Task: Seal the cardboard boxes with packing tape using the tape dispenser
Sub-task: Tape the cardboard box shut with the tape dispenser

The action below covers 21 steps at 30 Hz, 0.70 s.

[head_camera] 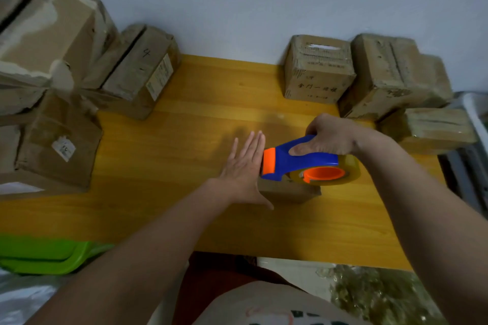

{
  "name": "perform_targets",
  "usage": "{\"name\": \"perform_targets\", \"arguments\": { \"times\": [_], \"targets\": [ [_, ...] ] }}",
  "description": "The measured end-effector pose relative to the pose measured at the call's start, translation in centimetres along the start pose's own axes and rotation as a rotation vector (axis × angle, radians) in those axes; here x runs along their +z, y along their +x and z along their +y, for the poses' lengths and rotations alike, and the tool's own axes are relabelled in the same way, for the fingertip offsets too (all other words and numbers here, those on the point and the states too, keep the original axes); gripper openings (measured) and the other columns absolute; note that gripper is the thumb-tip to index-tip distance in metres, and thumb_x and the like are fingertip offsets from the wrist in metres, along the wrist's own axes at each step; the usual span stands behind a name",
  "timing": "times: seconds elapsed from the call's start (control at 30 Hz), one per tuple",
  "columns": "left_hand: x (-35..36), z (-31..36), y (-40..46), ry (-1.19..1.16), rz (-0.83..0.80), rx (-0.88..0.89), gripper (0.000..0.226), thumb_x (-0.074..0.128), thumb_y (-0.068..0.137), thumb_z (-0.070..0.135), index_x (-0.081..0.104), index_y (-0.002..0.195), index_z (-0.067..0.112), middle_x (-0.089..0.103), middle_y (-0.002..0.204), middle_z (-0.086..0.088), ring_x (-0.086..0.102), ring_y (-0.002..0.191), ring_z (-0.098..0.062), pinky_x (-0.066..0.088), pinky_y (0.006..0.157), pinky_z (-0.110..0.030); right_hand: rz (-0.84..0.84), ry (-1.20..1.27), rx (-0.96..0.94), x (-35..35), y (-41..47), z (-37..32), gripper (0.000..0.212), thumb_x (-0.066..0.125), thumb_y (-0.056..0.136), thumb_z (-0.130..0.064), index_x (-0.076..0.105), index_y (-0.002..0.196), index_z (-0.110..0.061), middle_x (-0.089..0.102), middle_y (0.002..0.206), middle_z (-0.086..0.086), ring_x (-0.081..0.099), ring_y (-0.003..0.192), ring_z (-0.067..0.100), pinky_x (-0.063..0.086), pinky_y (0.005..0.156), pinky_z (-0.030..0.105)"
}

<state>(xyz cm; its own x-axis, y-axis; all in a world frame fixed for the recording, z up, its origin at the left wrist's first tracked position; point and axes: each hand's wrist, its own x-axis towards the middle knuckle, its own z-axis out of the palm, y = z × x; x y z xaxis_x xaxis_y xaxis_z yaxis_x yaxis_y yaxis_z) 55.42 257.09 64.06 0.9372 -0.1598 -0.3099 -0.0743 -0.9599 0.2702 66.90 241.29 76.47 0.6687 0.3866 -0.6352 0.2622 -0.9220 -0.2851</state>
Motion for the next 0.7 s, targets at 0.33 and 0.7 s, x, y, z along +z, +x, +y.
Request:
{"name": "perform_targets", "arguments": {
  "times": [0.33,0.7],
  "targets": [
    [-0.7,0.9,0.4,0.241,-0.117,-0.147,0.141,0.063,0.066,0.078,-0.030,0.144,0.006,-0.032,0.155,-0.010,-0.032,0.141,-0.027,-0.013,0.113,-0.062,-0.020,0.061,0.103,0.4,-0.6,0.1,0.074,0.069,0.067,-0.066,0.059,0.113,-0.009,0.064,0.096,0.005,0.062,0.090,0.022,0.050,0.071,0.030],
    [-1.3,0.8,0.2,0.250,-0.109,-0.124,0.134,0.064,0.069,0.074,-0.021,0.149,0.010,0.002,0.161,-0.008,-0.002,0.149,-0.025,-0.012,0.115,-0.060,-0.055,0.105,0.174,-0.4,-1.7,3.0,0.058,0.075,0.065,-0.061,0.063,0.093,-0.012,0.065,0.082,0.001,0.063,0.081,0.019,0.048,0.062,0.028]
  ]
}}
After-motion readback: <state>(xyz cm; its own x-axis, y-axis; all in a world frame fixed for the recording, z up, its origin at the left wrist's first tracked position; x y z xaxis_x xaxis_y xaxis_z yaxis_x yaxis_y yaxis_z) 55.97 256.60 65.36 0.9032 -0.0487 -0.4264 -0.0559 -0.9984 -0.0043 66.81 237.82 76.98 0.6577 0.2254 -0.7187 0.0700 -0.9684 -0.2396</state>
